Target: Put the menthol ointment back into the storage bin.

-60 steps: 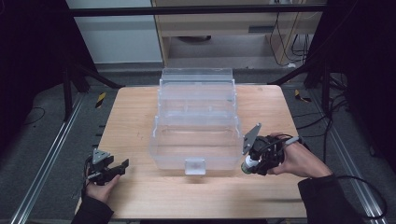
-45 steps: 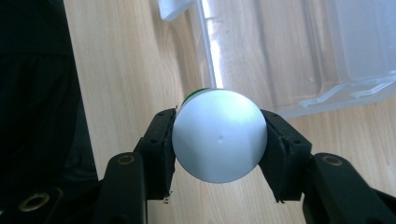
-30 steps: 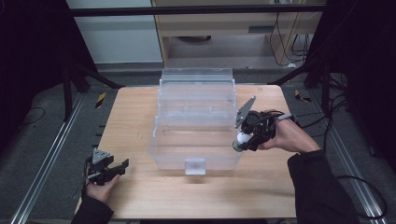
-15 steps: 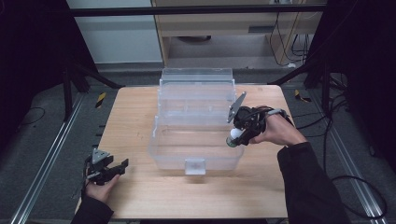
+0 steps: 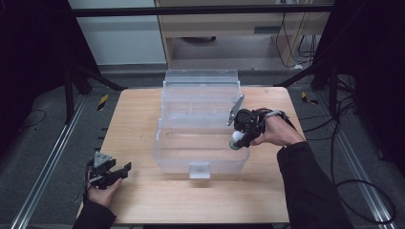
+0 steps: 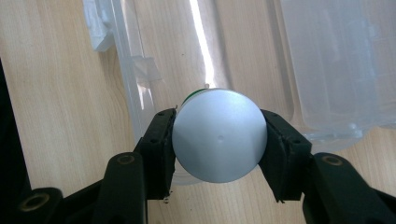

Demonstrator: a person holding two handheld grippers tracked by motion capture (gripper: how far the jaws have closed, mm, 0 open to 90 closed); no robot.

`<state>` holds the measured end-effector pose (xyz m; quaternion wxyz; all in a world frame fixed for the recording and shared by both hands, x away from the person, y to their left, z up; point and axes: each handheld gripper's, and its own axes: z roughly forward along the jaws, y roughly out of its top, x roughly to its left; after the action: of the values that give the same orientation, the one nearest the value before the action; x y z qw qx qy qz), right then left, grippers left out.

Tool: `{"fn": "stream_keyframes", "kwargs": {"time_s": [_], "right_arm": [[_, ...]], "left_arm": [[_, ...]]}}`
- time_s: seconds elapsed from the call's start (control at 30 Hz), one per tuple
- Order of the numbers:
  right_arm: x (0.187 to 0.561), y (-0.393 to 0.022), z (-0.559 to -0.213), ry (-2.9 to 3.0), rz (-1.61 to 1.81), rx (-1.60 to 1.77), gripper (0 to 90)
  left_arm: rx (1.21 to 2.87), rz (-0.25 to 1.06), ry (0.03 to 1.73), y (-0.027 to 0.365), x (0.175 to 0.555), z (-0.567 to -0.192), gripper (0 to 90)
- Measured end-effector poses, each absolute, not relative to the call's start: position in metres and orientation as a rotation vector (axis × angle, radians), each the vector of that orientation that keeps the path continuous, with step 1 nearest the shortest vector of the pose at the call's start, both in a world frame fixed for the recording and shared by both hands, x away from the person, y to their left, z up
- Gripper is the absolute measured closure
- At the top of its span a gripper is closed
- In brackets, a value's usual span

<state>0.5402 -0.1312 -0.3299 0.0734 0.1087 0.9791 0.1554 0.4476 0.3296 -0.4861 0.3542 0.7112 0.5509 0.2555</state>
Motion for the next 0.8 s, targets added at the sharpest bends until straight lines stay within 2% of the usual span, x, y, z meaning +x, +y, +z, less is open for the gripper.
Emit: {"fn": "stream_keyframes", "kwargs": {"time_s": [0.8], "right_arm": [[0.544, -0.130, -0.360, 2.981, 0.429, 0.307, 50.0]], "left_arm": [[1.837, 0.664, 1.422, 0.330, 0.447, -0.486, 32.9]]}}
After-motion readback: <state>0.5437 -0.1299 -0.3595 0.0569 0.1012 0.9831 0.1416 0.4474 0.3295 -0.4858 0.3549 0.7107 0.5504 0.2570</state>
